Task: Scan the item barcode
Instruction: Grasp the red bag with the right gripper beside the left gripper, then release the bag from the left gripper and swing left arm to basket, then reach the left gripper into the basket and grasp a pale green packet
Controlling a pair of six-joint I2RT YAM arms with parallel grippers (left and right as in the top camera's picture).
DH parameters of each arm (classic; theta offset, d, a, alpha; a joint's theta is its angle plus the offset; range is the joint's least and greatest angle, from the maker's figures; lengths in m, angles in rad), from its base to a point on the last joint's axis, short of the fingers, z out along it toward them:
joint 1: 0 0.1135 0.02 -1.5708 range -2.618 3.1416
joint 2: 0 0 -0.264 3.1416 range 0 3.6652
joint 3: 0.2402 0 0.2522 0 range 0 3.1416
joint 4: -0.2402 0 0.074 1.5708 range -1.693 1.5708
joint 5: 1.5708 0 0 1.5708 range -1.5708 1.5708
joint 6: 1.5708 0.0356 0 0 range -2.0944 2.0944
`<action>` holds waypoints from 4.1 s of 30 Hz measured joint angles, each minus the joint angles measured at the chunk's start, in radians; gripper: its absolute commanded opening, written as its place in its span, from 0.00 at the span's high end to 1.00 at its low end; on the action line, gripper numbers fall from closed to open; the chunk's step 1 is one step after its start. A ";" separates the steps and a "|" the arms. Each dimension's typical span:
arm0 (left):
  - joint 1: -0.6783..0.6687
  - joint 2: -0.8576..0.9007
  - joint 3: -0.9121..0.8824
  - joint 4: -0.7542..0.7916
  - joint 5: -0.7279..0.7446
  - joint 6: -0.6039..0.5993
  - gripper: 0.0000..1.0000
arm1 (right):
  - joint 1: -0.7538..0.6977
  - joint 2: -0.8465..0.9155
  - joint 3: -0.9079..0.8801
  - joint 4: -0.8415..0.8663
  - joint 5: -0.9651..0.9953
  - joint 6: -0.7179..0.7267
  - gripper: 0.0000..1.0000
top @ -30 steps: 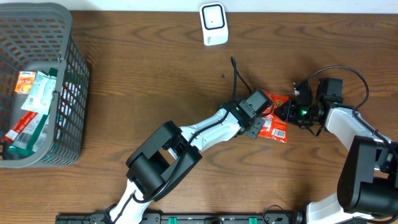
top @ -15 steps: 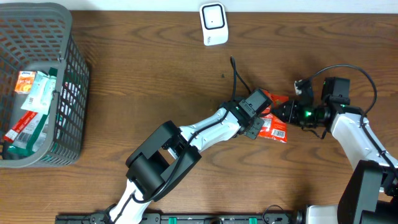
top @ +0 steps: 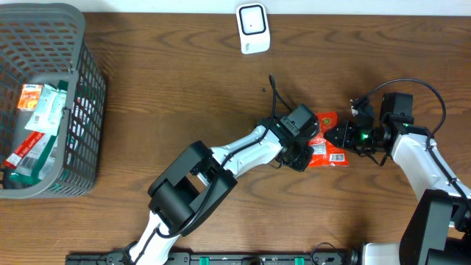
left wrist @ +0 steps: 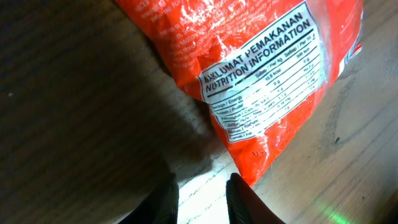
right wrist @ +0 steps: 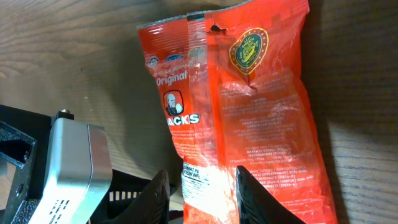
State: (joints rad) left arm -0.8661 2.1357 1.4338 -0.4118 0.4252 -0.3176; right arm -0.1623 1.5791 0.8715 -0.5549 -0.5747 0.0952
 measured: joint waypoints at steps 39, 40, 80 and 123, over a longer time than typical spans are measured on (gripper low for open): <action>-0.005 -0.201 -0.034 -0.196 -0.306 0.003 0.60 | 0.000 -0.094 -0.048 0.039 0.323 0.027 0.01; 0.002 -0.261 -0.032 -0.224 -0.322 0.003 0.60 | 0.000 -0.094 -0.048 0.040 0.327 0.027 0.01; 1.440 -0.148 0.397 -0.562 -0.484 0.163 0.09 | 0.000 -0.094 -0.048 0.055 0.370 0.027 0.01; 1.439 -0.082 0.390 -0.395 -0.477 0.222 0.92 | 0.000 -0.094 -0.048 0.055 0.370 0.027 0.01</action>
State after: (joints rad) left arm 0.5724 2.0537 1.8236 -0.8066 -0.0521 -0.0956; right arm -0.1623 1.4853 0.8238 -0.5003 -0.2047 0.1219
